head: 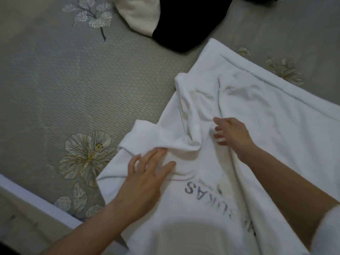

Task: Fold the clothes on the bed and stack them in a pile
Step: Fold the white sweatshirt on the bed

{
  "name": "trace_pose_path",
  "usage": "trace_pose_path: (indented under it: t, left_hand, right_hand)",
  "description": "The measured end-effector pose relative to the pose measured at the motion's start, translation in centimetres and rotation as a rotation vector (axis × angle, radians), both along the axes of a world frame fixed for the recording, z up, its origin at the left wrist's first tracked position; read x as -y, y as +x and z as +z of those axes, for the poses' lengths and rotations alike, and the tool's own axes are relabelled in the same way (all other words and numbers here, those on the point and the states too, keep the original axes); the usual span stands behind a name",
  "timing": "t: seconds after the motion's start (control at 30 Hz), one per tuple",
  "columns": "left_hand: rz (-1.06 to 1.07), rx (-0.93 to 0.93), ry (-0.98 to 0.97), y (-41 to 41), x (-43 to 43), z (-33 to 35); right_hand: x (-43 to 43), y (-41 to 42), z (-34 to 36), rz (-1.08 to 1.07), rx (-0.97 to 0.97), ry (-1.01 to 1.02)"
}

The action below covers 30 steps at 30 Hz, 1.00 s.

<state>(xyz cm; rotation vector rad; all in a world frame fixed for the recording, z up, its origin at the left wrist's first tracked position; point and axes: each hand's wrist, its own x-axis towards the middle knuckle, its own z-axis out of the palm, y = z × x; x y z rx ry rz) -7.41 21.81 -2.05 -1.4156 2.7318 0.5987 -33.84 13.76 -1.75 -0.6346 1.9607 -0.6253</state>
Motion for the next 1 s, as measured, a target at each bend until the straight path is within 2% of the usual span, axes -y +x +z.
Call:
trace_pose_path:
  t: [0.07, 0.17, 0.27, 0.33, 0.47, 0.53, 0.6, 0.7, 0.77, 0.9, 1.0]
  left_hand:
    - [0.101, 0.059, -0.039, 1.1, 0.0, -0.4]
    - [0.196, 0.091, -0.046, 1.4, 0.3, -0.5]
    - [0.238, 0.103, -0.075, 0.9, 1.0, -0.4]
    - [0.256, 0.091, -0.095, 0.4, 1.5, -0.2]
    - [0.233, 0.125, -0.143, -0.2, 1.6, 0.4]
    - [0.198, 0.052, -0.102, -0.9, 1.2, 0.6]
    - [0.121, -0.023, -0.022, -1.7, 0.7, 1.0]
    - [-0.032, -0.001, 0.063, -2.6, -0.3, 1.7]
    - [-0.07, 0.036, 0.108, -2.8, -0.8, 2.1]
    - [-0.101, 0.09, 0.23, -3.0, -1.3, 2.8]
    - [-0.183, 0.169, 0.253, -3.4, -1.9, 2.9]
  right_hand:
    - [1.1, 1.7, -0.8, -0.054, -0.041, 0.019]
    - [2.4, 4.1, -1.5, -0.14, 0.015, -0.001]
    - [4.0, 4.9, 0.1, -0.181, 0.106, -0.14]
    - [4.7, 2.9, 2.4, -0.265, 0.116, -0.257]
    - [2.2, -6.2, 5.7, -0.633, 0.358, -0.534]
    - [-1.0, -10.1, 6.1, -0.743, 0.369, -0.518]
    - [-4.4, -12.1, 5.5, -0.813, 0.432, -0.398]
    - [-7.4, -13.3, 3.8, -0.797, 0.35, -0.122]
    - [-7.4, -13.8, 3.2, -0.765, 0.297, -0.07]
    - [-6.5, -15.6, 4.9, -0.788, 0.492, -0.352]
    - [-7.8, -17.7, 6.3, -0.789, 0.573, -0.54]
